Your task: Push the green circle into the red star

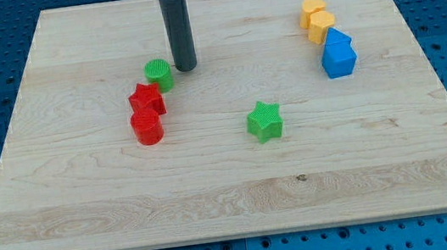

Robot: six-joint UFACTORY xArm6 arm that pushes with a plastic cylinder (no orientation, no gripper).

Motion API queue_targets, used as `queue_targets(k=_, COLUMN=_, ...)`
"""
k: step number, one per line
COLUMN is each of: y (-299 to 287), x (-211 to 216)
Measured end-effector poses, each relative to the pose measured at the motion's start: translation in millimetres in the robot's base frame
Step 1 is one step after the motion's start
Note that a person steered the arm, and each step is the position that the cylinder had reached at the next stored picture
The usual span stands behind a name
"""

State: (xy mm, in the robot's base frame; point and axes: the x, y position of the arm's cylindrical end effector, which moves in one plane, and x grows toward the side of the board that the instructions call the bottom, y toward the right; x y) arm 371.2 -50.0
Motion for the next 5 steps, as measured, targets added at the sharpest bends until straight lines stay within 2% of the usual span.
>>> queue_targets(k=1, y=0.0, x=26.8)
queue_targets(k=2, y=-1.2, x=31.8)
queue_targets(k=3, y=23.5, x=4.7)
queue_targets(k=5, y=20.5, x=-32.9)
